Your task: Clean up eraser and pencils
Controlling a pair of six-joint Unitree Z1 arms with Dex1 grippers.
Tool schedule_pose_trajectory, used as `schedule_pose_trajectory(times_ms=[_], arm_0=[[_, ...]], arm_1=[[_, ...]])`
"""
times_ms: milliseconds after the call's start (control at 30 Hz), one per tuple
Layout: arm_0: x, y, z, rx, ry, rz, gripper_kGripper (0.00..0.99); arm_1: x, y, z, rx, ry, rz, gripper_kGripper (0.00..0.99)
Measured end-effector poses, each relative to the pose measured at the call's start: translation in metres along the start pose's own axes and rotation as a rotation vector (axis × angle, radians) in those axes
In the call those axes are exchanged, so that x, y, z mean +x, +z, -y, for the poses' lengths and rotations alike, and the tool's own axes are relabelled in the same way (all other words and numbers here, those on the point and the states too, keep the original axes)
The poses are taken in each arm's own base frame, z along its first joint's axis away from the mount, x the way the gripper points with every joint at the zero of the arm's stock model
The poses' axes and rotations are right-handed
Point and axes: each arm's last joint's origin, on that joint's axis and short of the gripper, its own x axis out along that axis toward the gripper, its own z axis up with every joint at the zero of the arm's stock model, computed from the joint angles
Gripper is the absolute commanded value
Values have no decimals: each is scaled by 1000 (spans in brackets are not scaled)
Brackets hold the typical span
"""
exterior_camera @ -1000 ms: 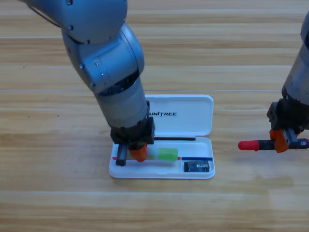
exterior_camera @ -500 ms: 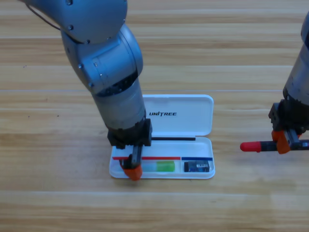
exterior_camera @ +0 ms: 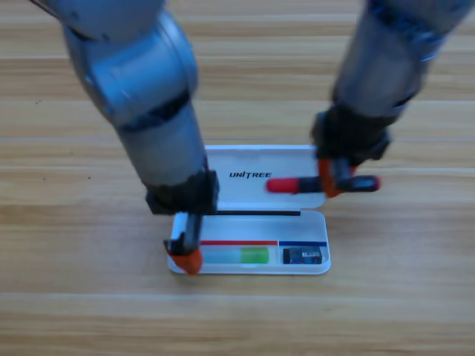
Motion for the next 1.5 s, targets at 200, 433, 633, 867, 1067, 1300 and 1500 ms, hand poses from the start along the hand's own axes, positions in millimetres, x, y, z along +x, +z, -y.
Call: schedule_pose_trajectory(times_ms=[200,433,633,867,1067,1300,1500], arm_0=[[-49,-22,9,-3,46,49,990],[-76,-55,19,-22,79,75,990],[-92,-81,23,-49,110,90,990],[-96,-95,25,-80,120,86,990],[-95,-97,26,-81,116,82,990],[-93,-98,27,-84,108,78,990],[-90,-100,29,-85,94,69,990]], arm_1=[[36,34,-1,-39,27,-49,0],[63,56,2,-54,37,-60,0],[76,64,7,-59,19,-77,0],[75,66,10,-58,1,-75,0],[82,69,12,-59,4,-81,100],[91,69,12,-42,14,-94,888],[90,70,12,-30,11,-91,917]])
